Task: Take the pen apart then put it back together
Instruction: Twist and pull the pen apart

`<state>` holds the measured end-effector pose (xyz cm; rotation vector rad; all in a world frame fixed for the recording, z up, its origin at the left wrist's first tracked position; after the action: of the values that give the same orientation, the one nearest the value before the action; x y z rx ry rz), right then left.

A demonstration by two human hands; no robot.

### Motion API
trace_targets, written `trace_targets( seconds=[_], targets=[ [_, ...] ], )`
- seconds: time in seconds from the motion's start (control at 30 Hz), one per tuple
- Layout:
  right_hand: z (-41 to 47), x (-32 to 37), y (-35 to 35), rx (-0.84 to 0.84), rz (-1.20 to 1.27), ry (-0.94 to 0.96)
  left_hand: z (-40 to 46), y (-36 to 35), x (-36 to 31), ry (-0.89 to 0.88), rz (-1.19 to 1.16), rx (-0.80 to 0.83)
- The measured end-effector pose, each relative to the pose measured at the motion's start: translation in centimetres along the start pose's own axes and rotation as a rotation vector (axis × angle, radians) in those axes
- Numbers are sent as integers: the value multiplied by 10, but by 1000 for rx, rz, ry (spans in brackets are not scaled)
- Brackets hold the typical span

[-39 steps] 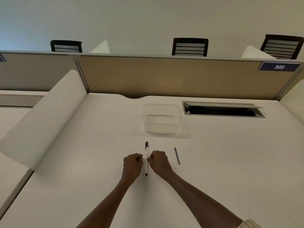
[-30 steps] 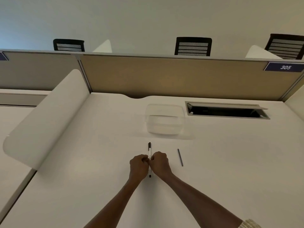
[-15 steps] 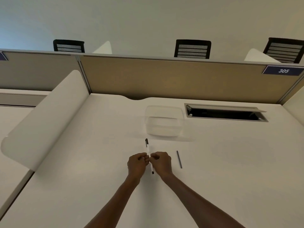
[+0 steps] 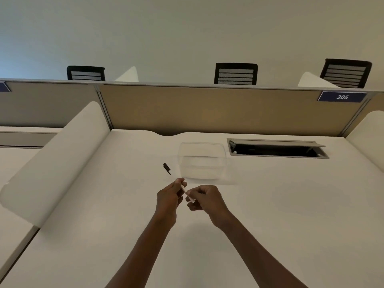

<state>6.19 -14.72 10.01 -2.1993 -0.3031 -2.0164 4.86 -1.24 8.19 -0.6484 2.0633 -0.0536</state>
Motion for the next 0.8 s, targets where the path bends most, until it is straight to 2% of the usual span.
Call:
trace_targets(
  seconds=[0.2,0.3,0.43,0.53,0.7,0.8],
  targets=[
    [-20,8,-5,298,273,-243,-10,-3,-24,-15,-161,106],
    [-26,11,-8,337,421,-342,-15,-5,-27,-23,-153,143],
    [-32,11,-9,291,628,-440,-22,-7,-30,-6,-103,232],
    [-32,14,-7,251,705,-451,-28,-9,-29,13,-62,328],
    [-34,24,-7,371,753,-393,-35,-13,-30,95,-154,407],
    [-35,26,-6,397,692,-369,-35,-15,-34,96,-197,445]
  ],
)
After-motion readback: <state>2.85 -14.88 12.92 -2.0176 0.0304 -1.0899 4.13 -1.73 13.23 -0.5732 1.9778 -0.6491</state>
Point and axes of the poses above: each hand's wrist, its own z-axis towards the middle knuckle, its own y-axis out of the back of the hand, x = y × z, the point moved 4 cm from there along z, towards the middle knuckle, and after that the axes turned 11 degrees about y, right-handed, at the moved point
